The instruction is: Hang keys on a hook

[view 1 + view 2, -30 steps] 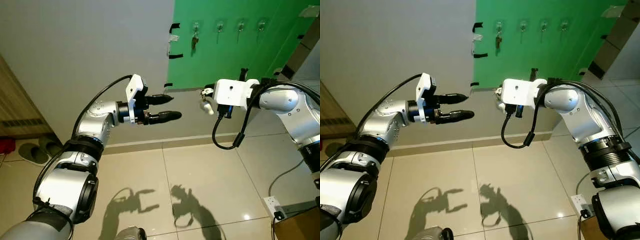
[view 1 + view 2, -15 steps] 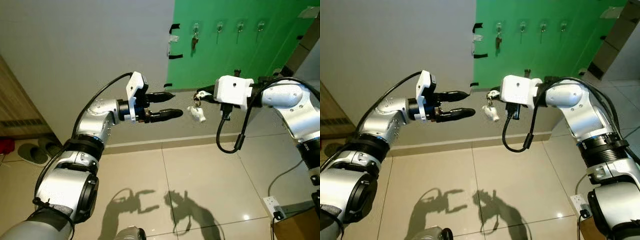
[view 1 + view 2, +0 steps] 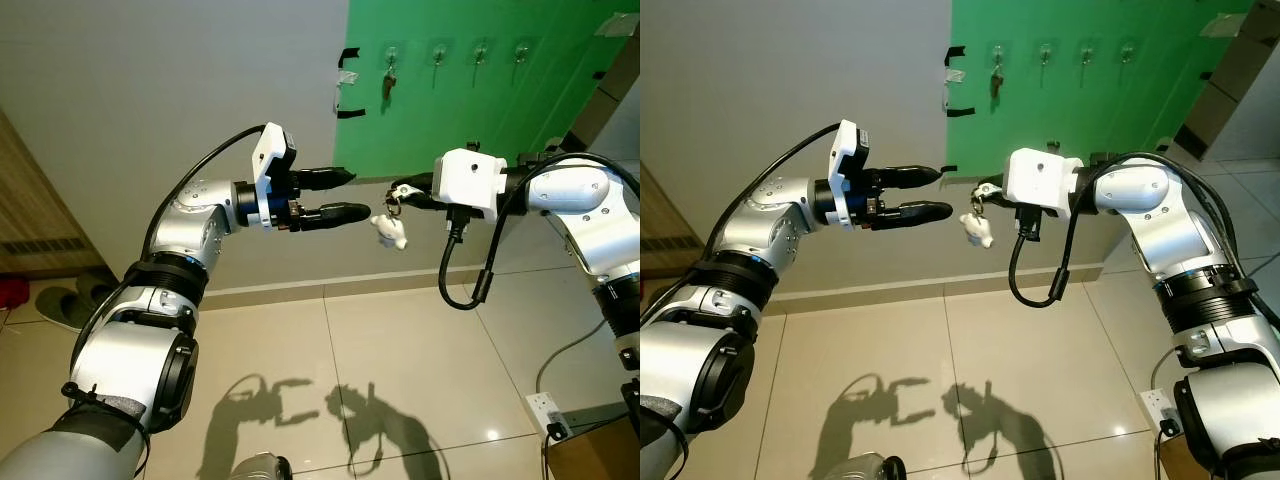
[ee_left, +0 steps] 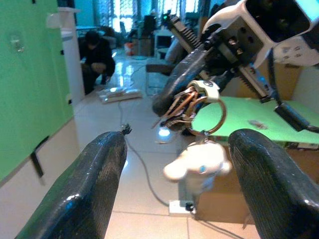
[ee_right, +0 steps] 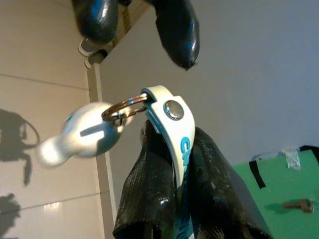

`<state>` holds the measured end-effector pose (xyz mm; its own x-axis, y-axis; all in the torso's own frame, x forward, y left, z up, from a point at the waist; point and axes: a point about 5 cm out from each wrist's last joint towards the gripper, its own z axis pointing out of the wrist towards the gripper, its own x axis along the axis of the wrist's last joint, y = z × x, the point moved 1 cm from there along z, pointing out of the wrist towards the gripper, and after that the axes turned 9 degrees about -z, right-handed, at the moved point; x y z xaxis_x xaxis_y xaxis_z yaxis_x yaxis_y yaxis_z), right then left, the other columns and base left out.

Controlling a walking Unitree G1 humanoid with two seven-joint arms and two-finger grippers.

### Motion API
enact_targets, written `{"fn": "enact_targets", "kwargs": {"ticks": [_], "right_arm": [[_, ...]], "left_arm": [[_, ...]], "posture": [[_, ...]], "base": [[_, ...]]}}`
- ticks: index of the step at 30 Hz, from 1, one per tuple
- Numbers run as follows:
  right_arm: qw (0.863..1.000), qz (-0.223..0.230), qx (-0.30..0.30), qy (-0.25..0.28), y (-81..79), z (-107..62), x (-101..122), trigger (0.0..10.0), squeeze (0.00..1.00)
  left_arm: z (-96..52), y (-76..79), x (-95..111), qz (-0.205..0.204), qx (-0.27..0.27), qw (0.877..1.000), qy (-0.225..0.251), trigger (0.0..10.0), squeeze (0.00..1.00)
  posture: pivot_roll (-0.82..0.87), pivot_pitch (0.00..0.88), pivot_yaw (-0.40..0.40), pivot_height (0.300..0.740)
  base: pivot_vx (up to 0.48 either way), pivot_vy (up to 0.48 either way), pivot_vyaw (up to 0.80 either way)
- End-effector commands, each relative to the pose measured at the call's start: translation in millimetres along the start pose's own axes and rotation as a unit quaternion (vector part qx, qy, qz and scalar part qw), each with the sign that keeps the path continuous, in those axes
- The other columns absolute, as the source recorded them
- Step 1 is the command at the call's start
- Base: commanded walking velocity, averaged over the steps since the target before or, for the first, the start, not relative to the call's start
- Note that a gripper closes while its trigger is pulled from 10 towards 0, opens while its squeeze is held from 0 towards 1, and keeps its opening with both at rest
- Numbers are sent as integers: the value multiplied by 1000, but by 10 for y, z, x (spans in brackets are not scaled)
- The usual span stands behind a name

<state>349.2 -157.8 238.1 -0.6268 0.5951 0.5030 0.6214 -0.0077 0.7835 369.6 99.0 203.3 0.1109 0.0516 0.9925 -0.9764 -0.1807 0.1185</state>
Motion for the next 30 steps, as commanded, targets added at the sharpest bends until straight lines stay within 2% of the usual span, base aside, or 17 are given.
{"fn": "enact_targets", "kwargs": {"ticks": [1,5,14,18,20,22,25,28,30], "right_arm": [[1000,-9,-14,16,121,-37,88,0,0],[1000,-10,-5,24,119,-31,116,0,0],[999,-17,41,25,36,-40,106,0,0],[998,-15,49,37,36,-35,130,0,0],[998,-15,48,45,48,-33,154,0,0],[996,-8,46,71,92,-31,244,0,0],[996,-6,44,79,111,-32,275,0,0],[998,-1,27,65,143,-27,248,0,0],[999,24,1,36,168,-16,170,0,0]], "left_arm": [[45,4,105,7,-15,1000,4,10000,0],[70,28,101,3,-38,999,-4,10000,0],[94,54,175,30,-69,997,-29,10000,0],[113,81,166,27,-92,995,-42,10000,0],[118,91,158,24,-100,994,-45,10000,0],[136,128,168,-5,-132,991,-35,10000,0],[143,141,176,-16,-143,989,-30,10000,0],[150,137,169,-13,-139,990,-32,10000,0],[152,125,147,-8,-126,991,-33,10000,0]], "posture": [[-57,0,26,740],[-58,0,24,740],[-65,0,30,740],[-67,0,34,740],[-67,0,34,740],[-65,0,34,740],[-66,0,33,740],[-67,0,31,740],[-69,0,31,740]], "base": [[0,0,0],[0,0,0],[0,0,0],[0,0,0],[0,0,0],[0,0,0],[0,0,0],[0,0,0],[0,0,0]]}}
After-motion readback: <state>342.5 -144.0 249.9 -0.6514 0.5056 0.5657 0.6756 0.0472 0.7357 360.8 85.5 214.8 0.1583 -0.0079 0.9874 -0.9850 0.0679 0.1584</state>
